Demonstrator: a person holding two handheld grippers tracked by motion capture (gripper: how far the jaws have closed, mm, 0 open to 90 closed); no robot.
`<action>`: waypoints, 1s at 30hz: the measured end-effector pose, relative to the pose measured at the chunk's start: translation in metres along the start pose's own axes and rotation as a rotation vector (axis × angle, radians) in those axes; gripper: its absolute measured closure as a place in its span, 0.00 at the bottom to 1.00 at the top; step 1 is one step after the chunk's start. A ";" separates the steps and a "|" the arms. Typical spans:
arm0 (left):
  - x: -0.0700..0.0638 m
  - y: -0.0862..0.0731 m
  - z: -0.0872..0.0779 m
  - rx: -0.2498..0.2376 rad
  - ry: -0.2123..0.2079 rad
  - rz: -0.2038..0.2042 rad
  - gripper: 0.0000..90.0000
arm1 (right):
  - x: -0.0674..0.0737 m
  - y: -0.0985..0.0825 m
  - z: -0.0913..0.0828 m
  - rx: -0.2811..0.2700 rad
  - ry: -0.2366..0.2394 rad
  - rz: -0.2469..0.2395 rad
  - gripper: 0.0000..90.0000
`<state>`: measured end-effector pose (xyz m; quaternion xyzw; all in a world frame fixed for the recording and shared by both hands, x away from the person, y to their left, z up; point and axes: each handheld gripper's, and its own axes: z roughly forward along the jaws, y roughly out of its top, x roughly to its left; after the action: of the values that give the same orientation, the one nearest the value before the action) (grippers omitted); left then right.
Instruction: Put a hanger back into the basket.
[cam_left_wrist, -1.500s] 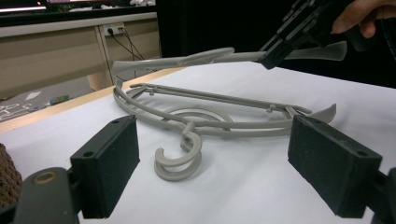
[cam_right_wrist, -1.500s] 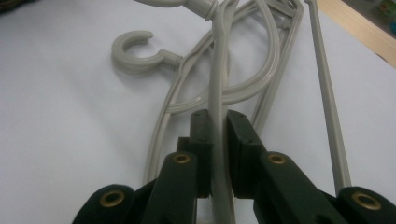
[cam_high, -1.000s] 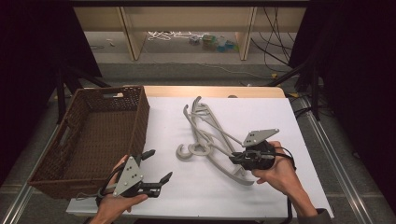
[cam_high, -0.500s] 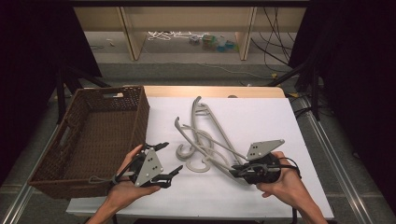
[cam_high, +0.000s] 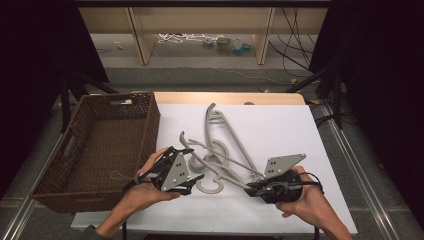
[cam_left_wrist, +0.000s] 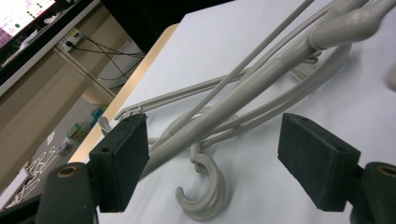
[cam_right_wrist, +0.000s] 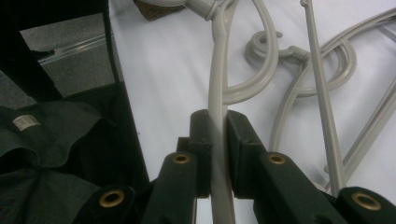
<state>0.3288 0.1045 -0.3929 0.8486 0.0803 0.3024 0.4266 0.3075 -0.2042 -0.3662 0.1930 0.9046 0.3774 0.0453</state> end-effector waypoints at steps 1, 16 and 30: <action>0.001 0.001 0.001 0.001 -0.008 0.009 0.29 | 0.001 0.000 0.000 -0.009 0.006 -0.007 0.91; 0.001 0.004 0.013 -0.003 -0.123 0.153 0.43 | 0.003 0.002 0.003 -0.003 0.049 -0.034 0.91; 0.000 0.007 0.018 -0.003 -0.251 0.273 0.74 | 0.002 0.000 0.004 -0.010 0.091 -0.054 0.91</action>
<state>0.3383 0.0884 -0.3953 0.8821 -0.0899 0.2495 0.3894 0.3068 -0.2010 -0.3684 0.1508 0.9087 0.3889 0.0153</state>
